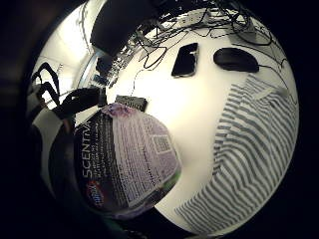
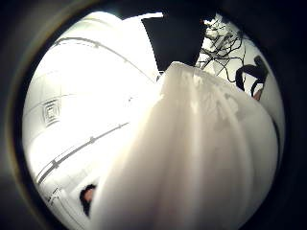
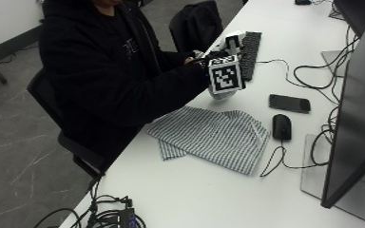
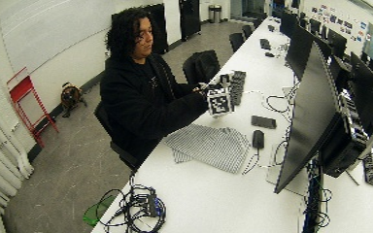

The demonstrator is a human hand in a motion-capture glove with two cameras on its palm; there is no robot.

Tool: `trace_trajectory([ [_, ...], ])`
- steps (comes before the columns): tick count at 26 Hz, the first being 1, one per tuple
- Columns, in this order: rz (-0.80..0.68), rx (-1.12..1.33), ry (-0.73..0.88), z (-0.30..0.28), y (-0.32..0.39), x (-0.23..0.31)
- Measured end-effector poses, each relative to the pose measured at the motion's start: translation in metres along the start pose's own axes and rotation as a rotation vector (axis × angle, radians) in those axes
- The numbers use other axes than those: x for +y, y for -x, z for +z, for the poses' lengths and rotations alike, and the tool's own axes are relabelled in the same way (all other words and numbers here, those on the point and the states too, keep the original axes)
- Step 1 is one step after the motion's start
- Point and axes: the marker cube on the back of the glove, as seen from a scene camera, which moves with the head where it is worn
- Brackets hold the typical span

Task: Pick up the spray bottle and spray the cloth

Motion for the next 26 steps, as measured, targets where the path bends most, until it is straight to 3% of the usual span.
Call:
trace_trajectory([
  [7,-0.012,0.096,-0.014,0.012,-0.019,0.000],
  [12,-0.023,0.057,-0.048,0.006,-0.021,-0.037],
  [17,-0.011,0.082,-0.028,0.013,-0.025,-0.002],
  [26,0.004,0.077,-0.034,0.014,-0.026,0.000],
])
